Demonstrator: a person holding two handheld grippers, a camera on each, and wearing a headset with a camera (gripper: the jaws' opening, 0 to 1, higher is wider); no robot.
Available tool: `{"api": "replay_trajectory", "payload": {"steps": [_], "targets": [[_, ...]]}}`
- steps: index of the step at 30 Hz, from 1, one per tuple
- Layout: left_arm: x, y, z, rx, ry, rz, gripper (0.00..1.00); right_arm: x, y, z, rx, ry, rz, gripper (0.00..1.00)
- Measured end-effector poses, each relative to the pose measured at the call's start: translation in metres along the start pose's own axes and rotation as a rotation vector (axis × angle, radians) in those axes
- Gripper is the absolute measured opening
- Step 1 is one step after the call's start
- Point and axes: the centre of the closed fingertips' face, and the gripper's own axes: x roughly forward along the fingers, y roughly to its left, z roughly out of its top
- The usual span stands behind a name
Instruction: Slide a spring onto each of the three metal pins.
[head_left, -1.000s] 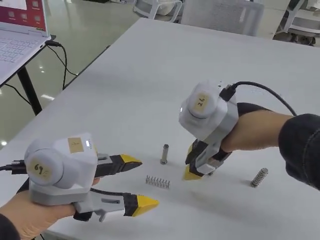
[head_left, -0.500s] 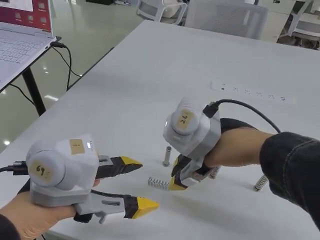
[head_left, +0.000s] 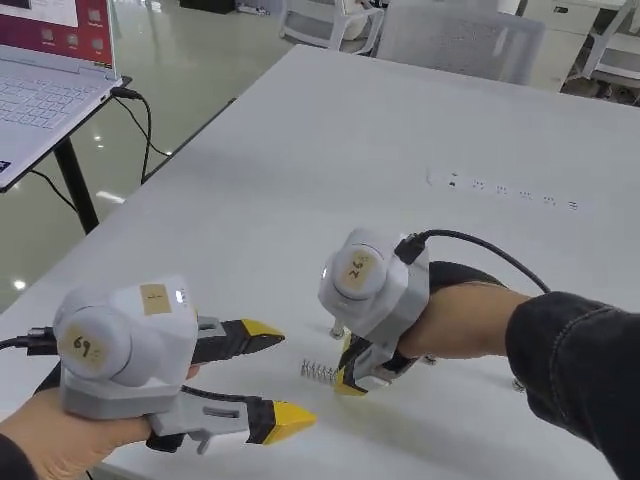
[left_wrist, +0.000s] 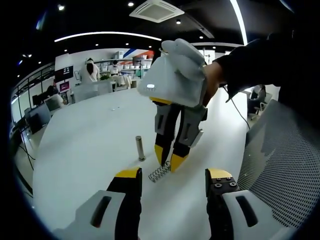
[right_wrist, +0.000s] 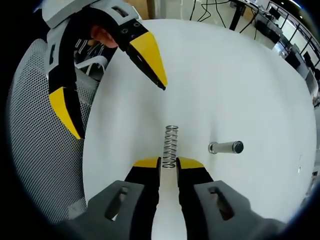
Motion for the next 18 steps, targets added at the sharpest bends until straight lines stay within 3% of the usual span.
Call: {"api": "replay_trajectory", "payload": {"steps": [7,18], "targets": [[0.000,0.001,-0.002,-0.002,0.002,0.004,0.49,-0.001,-0.001,0.000,-0.021,-0.002,-0.011,0.13],[0.005,-0.002,0.001,0.012,0.007,-0.010,0.48,-0.021,0.006,-0.004,0.014,-0.016,0.009,0.13]]}}
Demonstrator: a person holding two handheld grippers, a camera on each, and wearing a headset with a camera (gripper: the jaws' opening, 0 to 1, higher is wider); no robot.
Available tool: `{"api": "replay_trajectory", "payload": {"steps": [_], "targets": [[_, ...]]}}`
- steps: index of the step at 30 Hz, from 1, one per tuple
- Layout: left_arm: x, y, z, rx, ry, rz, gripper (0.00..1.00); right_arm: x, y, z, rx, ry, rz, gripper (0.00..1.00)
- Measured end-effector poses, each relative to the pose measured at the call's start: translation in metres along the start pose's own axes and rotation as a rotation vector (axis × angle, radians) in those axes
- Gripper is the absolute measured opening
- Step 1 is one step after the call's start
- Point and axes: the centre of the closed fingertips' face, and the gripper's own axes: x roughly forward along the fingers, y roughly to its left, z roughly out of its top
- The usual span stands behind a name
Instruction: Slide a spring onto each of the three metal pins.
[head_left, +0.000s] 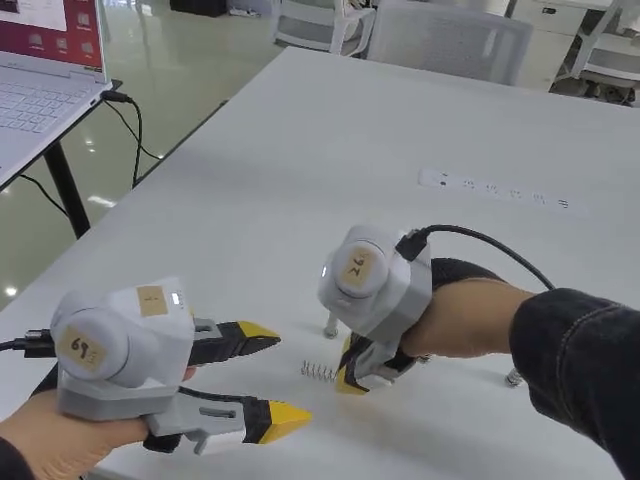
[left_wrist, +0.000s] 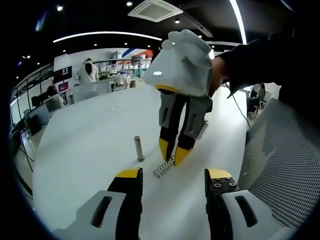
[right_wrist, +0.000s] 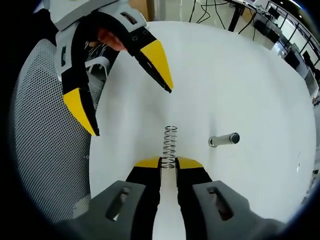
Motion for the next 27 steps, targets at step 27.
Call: {"api": "replay_trajectory", "payload": {"steps": [27], "targets": [[0.016,-0.034,0.036,0.169,-0.025,-0.148,0.24,-0.078,0.040,0.006,-0.106,-0.026,0.047,0.13]]}}
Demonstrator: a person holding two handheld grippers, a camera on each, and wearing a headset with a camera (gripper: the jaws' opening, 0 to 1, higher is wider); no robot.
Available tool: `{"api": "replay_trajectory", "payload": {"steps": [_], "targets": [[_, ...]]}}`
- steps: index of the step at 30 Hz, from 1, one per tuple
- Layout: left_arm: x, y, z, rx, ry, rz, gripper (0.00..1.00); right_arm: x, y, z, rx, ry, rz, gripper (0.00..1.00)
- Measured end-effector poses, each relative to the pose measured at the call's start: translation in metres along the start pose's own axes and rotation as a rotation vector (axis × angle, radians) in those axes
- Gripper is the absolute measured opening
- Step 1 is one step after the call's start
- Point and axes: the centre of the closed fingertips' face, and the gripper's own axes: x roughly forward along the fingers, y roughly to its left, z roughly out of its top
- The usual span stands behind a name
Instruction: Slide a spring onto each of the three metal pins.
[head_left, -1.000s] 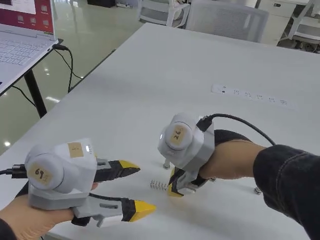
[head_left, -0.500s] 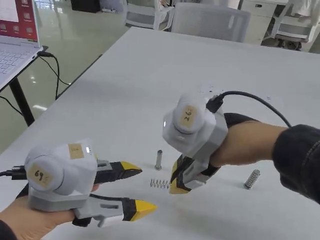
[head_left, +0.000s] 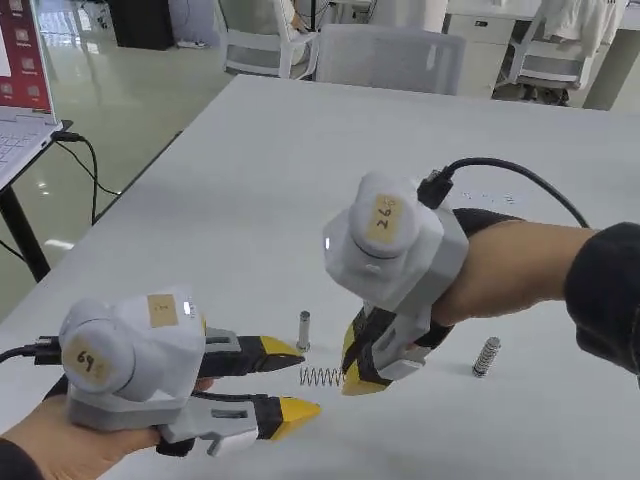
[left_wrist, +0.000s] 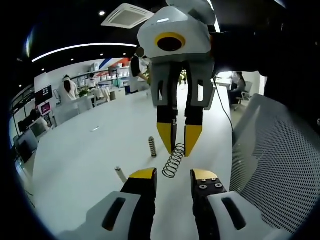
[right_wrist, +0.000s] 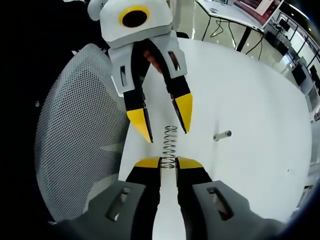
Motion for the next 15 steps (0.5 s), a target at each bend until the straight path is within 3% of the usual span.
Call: {"api": "replay_trajectory", "payload": {"steps": [8,15], "targets": [[0.005,-0.012,0.006,0.056,-0.009,-0.039,0.10,-0.005,0.014,-0.003,-0.027,0.017,0.019,0.13],[0.007,-0.022,0.008,0.073,-0.010,-0.075,0.09,-0.010,0.022,-0.006,-0.037,0.019,0.035,0.13]]}}
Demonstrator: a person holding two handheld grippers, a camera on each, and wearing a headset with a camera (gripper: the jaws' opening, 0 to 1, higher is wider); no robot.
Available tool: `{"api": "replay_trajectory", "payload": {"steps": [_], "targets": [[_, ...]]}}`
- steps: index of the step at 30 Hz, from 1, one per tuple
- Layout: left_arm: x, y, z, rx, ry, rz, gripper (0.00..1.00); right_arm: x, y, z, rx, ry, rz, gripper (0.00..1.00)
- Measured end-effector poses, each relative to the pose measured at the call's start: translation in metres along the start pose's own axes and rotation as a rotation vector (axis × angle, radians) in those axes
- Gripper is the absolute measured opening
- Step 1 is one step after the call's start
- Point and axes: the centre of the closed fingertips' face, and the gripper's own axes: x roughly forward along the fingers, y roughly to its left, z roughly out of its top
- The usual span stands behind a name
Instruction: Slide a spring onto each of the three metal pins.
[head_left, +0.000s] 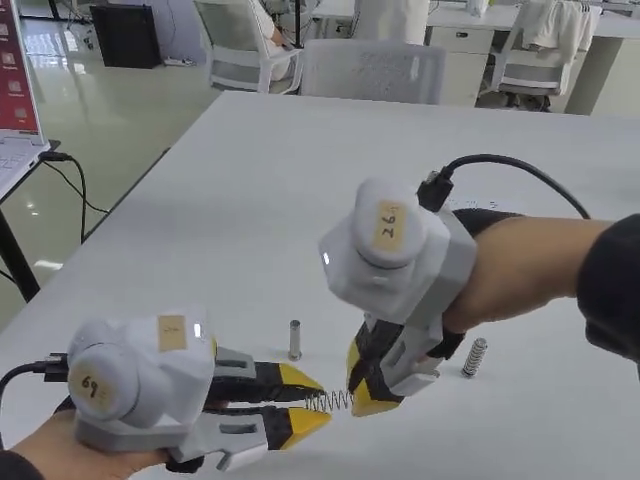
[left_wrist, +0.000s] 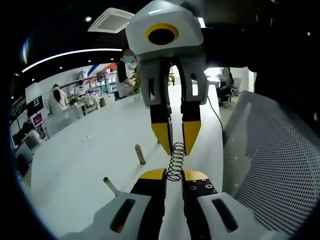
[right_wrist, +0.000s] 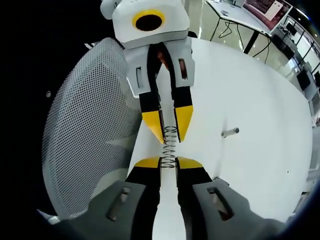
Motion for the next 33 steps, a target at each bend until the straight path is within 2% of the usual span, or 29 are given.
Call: {"api": "replay_trajectory", "payload": {"steps": [8,12,22,33], "targets": [[0.001,-0.004,0.001,0.000,-0.010,-0.026,0.08,0.002,0.005,-0.003,0.016,-0.021,0.008,0.13],[0.001,-0.005,0.002,-0.001,-0.011,-0.026,0.08,0.005,0.007,-0.007,0.040,-0.029,0.021,0.18],[-0.001,-0.001,0.010,-0.020,-0.047,-0.014,0.08,0.012,0.003,-0.012,0.053,-0.046,-0.004,0.14],[0.002,0.002,0.004,-0.025,-0.029,-0.005,0.08,-0.006,-0.005,0.008,0.030,-0.094,-0.061,0.13]]}}
